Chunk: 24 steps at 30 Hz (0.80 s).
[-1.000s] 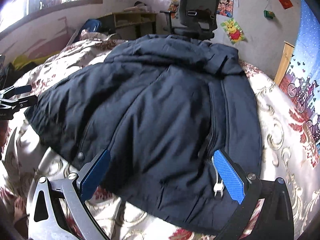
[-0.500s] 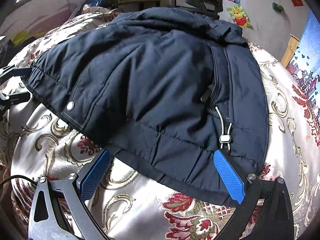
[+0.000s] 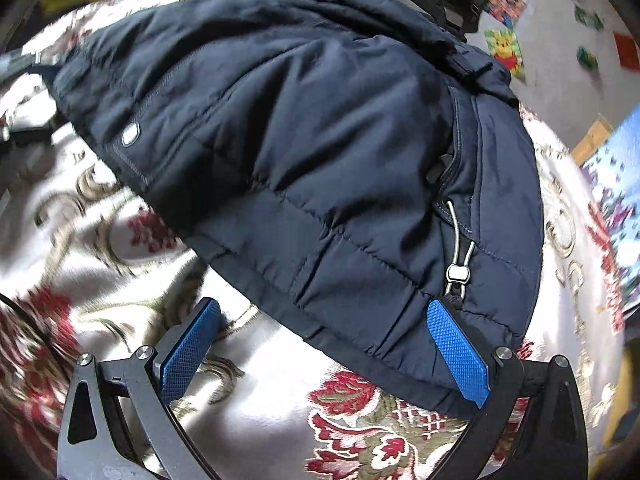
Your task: Fold large clothes
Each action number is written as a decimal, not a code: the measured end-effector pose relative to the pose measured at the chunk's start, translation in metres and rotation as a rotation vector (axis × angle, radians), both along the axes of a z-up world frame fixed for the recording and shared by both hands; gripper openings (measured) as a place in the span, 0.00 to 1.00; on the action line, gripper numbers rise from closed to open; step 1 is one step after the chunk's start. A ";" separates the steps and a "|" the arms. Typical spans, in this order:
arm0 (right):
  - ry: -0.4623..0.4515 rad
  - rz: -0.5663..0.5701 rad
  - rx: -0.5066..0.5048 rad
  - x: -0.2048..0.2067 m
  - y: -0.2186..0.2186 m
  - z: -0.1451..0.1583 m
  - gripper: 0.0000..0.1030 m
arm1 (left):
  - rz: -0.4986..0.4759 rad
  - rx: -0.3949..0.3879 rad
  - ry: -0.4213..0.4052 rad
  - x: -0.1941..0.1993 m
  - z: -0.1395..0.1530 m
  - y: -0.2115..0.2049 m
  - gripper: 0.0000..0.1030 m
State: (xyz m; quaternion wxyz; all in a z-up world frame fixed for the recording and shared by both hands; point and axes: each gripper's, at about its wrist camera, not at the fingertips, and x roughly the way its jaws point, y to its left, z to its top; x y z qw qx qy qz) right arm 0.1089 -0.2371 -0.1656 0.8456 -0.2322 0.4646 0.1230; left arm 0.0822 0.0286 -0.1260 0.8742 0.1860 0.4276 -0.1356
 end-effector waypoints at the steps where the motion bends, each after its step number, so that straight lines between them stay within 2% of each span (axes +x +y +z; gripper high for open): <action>1: -0.002 -0.001 -0.007 0.000 0.001 -0.001 0.98 | 0.000 0.002 -0.001 0.000 -0.001 -0.001 1.00; 7: -0.036 -0.020 -0.035 -0.001 0.005 0.001 0.98 | 0.012 0.005 -0.007 -0.001 -0.001 -0.002 1.00; 11: -0.092 -0.045 -0.066 0.000 0.010 0.000 0.98 | 0.017 0.016 -0.017 -0.002 -0.003 -0.004 1.00; 16: -0.169 -0.022 -0.116 -0.004 0.018 -0.003 0.98 | 0.022 0.015 -0.021 -0.002 -0.003 -0.005 1.00; 24: -0.190 -0.001 -0.130 -0.005 0.021 -0.002 0.98 | 0.030 0.030 -0.037 -0.006 -0.005 -0.007 1.00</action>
